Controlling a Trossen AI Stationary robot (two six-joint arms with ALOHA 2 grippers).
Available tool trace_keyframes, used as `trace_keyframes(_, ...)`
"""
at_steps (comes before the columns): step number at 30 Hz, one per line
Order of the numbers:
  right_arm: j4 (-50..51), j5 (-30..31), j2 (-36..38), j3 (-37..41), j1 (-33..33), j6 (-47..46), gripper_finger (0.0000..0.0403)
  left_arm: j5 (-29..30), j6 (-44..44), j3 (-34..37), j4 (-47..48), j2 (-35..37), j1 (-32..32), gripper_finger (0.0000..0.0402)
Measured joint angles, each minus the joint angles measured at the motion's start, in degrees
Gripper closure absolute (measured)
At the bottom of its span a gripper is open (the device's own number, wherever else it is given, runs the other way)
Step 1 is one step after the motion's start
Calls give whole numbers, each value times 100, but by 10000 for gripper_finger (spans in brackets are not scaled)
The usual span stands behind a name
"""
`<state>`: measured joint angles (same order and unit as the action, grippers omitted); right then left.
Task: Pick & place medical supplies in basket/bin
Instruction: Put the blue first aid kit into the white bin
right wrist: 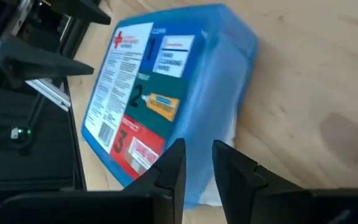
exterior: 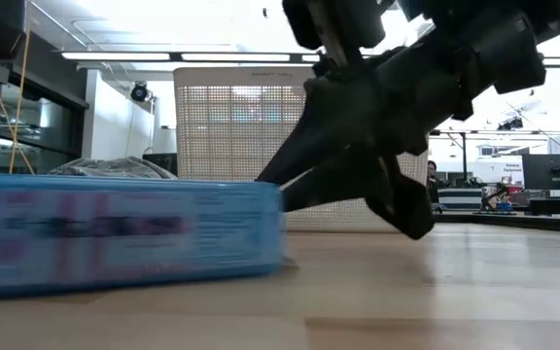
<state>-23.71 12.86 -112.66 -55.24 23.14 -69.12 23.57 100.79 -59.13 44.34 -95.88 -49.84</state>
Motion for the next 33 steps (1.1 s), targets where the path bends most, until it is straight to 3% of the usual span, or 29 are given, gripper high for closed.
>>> trace_keyframes(11, 240, -631, -573, -909, -105, 417, 332, 8, 2, 0, -125, 0, 0, 21)
trace_keyframes(22, 382, -727, -575, -934, -97, 472, 331, -376, 39, -9, -1, 4, -4, 21)
trace_keyframes(33, 307, -730, -575, -931, -98, 494, 331, -219, -4, -2, -400, 2, -4, 21)
